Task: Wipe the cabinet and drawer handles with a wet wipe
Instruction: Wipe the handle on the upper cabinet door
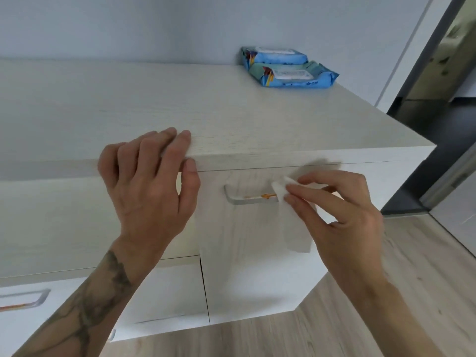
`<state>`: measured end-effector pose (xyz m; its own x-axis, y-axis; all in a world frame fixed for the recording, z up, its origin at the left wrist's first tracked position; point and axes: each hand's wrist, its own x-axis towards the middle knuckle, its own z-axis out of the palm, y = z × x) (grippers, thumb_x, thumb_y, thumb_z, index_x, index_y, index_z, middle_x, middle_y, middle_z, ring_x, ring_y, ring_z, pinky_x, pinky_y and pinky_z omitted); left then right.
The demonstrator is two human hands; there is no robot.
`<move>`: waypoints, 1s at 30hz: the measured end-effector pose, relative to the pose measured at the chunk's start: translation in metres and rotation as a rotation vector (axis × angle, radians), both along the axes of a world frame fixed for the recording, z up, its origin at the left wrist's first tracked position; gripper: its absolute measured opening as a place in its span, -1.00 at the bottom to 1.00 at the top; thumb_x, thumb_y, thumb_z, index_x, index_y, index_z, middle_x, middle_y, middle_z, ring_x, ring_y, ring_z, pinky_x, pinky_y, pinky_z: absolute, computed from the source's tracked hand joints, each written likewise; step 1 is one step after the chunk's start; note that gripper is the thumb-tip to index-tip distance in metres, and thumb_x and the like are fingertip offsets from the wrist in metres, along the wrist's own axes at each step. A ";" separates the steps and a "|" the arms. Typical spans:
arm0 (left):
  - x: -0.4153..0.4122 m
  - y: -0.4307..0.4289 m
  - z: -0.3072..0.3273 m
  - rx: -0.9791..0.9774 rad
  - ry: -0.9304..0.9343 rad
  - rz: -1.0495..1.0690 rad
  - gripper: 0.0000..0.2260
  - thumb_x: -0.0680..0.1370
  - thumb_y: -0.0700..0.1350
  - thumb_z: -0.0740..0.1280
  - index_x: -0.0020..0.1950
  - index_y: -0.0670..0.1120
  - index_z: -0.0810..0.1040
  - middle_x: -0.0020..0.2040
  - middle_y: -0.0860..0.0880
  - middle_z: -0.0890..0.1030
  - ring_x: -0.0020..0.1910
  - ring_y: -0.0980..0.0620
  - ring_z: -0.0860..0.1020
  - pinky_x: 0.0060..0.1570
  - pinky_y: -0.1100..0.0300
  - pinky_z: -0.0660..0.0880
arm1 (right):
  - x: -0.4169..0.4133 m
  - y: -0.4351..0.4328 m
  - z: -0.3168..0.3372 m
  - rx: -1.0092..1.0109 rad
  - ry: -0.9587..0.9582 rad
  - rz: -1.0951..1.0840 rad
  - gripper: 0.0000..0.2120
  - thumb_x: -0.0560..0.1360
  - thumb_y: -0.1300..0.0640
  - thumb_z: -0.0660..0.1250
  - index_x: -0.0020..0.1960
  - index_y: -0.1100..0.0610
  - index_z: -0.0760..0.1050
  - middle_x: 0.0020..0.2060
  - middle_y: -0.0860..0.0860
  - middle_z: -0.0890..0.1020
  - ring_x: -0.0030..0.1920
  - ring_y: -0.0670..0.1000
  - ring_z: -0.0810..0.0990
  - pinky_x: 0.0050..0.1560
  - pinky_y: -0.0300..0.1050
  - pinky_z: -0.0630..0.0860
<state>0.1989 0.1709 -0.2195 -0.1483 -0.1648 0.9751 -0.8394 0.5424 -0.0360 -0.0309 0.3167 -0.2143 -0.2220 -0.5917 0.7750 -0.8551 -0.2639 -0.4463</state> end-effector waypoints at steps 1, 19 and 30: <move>-0.001 -0.001 0.000 -0.014 0.006 -0.001 -0.71 0.72 -0.08 0.21 0.29 -0.12 0.67 0.18 -0.10 0.67 0.15 -0.11 0.50 0.30 -0.03 0.23 | -0.001 -0.003 -0.002 -0.030 0.030 0.006 -0.90 0.56 0.11 0.52 0.07 0.04 0.76 0.04 -0.12 0.67 0.11 0.04 0.57 0.07 -0.34 0.47; -0.005 -0.020 -0.005 -0.178 0.036 0.015 -0.75 0.71 -0.08 0.21 0.18 -0.13 0.65 0.04 -0.11 0.66 0.01 -0.14 0.48 0.16 -0.09 0.29 | -0.012 -0.015 -0.024 -0.215 0.049 0.057 -0.89 0.57 0.16 0.49 0.08 0.03 0.71 -0.12 -0.06 0.66 0.08 0.06 0.51 0.13 -0.20 0.45; -0.009 -0.023 -0.004 -0.223 0.045 0.052 -0.74 0.70 -0.08 0.20 0.13 -0.15 0.65 -0.01 -0.12 0.65 -0.03 -0.14 0.45 0.13 -0.11 0.30 | 0.003 -0.023 -0.025 -0.254 0.136 0.113 -0.88 0.57 0.18 0.49 0.09 0.06 0.73 -0.11 -0.07 0.65 0.05 0.05 0.51 0.11 -0.16 0.45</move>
